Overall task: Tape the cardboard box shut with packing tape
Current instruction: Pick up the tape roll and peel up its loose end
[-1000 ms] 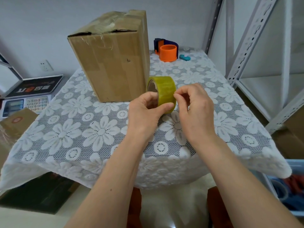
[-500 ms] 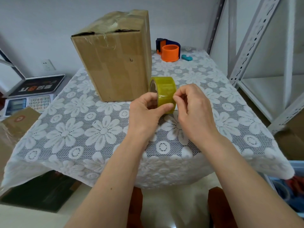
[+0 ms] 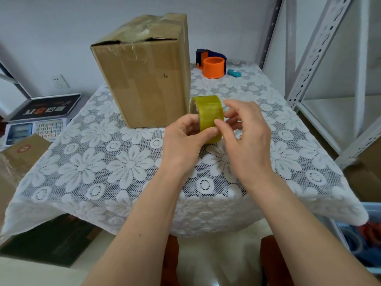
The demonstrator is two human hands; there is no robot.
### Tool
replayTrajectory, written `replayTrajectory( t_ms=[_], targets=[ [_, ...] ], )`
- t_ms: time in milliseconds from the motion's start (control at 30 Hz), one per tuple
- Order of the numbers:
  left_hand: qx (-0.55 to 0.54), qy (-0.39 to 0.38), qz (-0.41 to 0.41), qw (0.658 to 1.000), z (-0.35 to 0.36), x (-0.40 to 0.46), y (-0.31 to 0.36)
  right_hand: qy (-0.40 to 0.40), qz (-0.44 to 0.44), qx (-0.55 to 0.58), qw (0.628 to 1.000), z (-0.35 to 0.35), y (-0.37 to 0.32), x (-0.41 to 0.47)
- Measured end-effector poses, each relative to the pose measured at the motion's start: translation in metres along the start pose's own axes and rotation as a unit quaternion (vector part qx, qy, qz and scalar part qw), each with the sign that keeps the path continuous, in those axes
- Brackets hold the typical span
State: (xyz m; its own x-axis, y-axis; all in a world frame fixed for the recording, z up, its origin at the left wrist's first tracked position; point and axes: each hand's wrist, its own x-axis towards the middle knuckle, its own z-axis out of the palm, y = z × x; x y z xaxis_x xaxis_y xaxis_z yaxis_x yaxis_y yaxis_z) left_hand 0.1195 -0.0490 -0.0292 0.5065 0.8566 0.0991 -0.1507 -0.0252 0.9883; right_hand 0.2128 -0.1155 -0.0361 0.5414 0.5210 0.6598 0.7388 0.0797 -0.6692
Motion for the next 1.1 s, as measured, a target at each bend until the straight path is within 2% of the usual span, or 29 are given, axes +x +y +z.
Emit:
replayTrajectory(
  t_ms=[200, 533, 767, 933, 1100],
  targets=[
    [0.017, 0.000, 0.011, 1.000, -0.0011, 0.0004, -0.0003, 0.020, -0.019, -0.015, 1.000, 0.0016, 0.0038, 0.0004],
    [0.013, 0.003, 0.002, 1.000, -0.0025, 0.0003, 0.0001, -0.023, -0.054, -0.046, 0.997, -0.0001, 0.0034, 0.0011],
    [0.017, -0.005, 0.003, 1.000, -0.0018, -0.0006, 0.0025, -0.007, -0.123, -0.059, 0.991, -0.0042, 0.0046, 0.0014],
    [0.023, -0.004, 0.021, 1.000, -0.0021, -0.0008, 0.0026, -0.001, -0.085, -0.056, 0.995, -0.0050, 0.0049, 0.0015],
    [0.050, 0.002, 0.032, 0.998, -0.0030, 0.0002, 0.0006, 0.017, -0.119, -0.099, 0.988, -0.0019, 0.0063, 0.0004]
  ],
)
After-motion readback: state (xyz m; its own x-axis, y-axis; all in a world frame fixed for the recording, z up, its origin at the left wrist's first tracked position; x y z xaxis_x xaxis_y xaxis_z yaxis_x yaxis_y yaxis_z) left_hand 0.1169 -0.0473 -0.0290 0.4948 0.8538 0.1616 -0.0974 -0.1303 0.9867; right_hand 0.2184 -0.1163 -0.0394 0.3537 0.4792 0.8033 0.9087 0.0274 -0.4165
